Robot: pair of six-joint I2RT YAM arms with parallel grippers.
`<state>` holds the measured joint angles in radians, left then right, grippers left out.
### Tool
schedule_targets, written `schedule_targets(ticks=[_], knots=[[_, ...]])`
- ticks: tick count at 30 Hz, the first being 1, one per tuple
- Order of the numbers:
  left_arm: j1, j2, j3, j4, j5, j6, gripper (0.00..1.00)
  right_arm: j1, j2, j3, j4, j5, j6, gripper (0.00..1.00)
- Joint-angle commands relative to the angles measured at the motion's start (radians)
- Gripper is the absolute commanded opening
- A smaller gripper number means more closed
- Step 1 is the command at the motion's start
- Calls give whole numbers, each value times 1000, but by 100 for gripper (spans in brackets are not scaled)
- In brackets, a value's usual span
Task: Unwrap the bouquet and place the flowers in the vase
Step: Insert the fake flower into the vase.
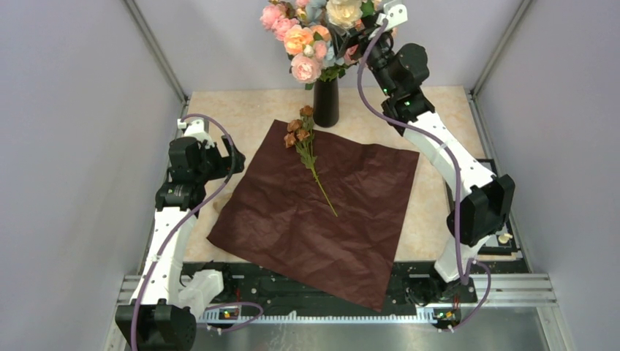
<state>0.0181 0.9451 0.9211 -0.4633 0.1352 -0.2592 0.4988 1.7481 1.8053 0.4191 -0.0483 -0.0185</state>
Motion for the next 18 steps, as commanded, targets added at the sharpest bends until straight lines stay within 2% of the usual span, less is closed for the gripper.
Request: schedule_targets(ticks=[1,18], knots=[[5,-6,-9,48,7,-2,99,-11,-107,-55,25,-44,-25,81],[5,-26,-17,50,-38,2,99,-12,-319,-243,-98,-93,-35,87]])
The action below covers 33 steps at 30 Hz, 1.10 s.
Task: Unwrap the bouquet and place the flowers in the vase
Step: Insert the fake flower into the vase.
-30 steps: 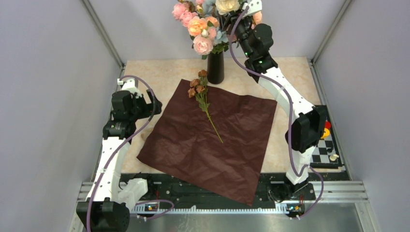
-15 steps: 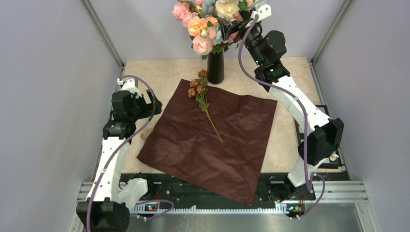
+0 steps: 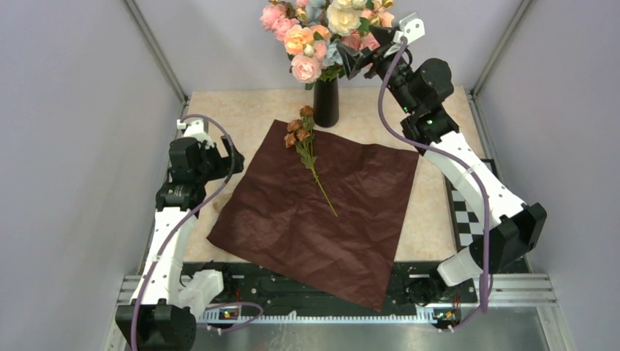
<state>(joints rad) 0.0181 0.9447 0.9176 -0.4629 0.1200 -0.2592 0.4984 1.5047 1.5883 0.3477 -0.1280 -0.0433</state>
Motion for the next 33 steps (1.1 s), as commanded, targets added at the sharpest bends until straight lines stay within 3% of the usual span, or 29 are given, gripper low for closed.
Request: schedule_targets(ticks=[1,17,22,26,30,33], knots=[[5,-29,-15,50,-27,3,99,-12,-90,-38,-36,-7,-12,88],[4,-50,-31,79,-6,12,99,-29,-332,-244,-217,204,14,89],[1,-41,-55,121,102,-135,99,-29,-456,-366,-310,247,87,89],[-13,-39,-131,221,154,-273,99,-29,-504,-460,-409,179,135,86],[-95,-18,-188,310,131,-388,99,-25,-494,-566,-440,62,239,85],[-173,25,-221,389,61,-480,99,10,-491,-675,-364,15,319,85]])
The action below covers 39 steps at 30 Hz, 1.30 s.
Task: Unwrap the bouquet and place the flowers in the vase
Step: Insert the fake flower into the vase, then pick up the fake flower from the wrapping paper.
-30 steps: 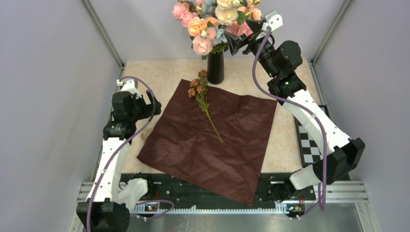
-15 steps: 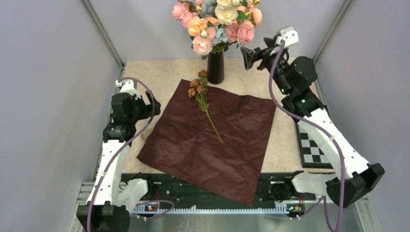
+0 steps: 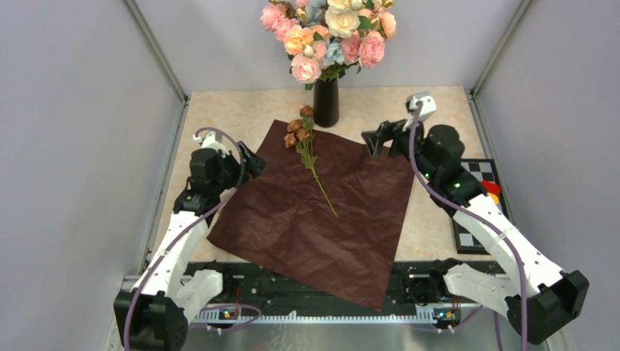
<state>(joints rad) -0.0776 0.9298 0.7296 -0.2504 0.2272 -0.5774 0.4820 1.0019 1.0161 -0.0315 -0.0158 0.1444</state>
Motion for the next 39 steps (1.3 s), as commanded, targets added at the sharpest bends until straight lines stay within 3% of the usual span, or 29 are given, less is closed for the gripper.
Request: schedule_targets(ticks=[1,6,12,18,26,39], knots=[[-106,61,-42,211,-64,-189,99,52,15,-144,52,-91,148,85],[-220,239,-52,402,-90,-324,98,118,55,-212,120,-21,197,82],[-309,474,26,504,-202,-394,92,121,40,-298,133,77,273,79],[-374,688,181,463,-294,-375,80,121,-33,-356,100,109,267,79],[-445,914,417,289,-403,-267,67,121,-79,-387,85,119,251,79],[-474,1027,491,194,-502,-229,66,122,-61,-392,97,114,240,79]])
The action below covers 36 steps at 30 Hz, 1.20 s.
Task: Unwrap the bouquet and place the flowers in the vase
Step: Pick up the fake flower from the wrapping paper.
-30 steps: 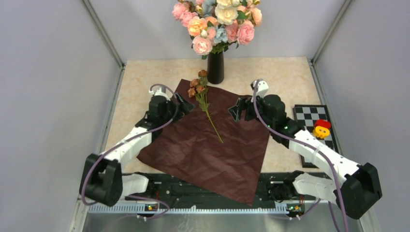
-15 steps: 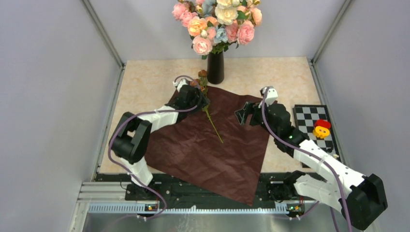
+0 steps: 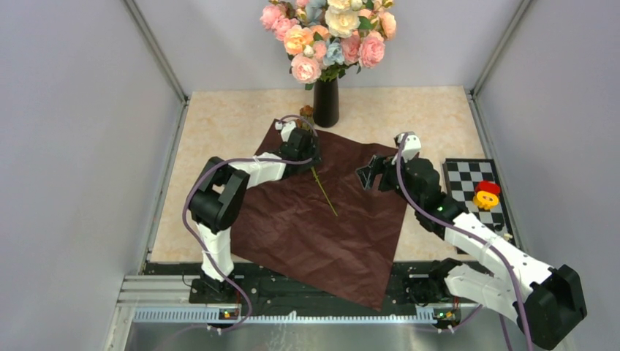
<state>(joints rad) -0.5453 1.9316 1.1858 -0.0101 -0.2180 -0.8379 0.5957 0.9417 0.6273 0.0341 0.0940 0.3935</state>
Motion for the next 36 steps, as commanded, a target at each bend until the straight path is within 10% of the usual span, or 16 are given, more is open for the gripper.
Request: schedule_targets(ticks=[1,9,16,36], knots=[[-6,30,36,-47,-58,32,66,7,3,-4,33,2,-9,79],[-6,72,59,-53,-64,14,47,7,8,-9,42,-5,2,78],[-5,57,49,-57,-69,-31,1,8,12,-25,68,-61,-19,78],[-15,-591,-521,622,66,-87,0,20,194,57,238,-550,-67,83]])
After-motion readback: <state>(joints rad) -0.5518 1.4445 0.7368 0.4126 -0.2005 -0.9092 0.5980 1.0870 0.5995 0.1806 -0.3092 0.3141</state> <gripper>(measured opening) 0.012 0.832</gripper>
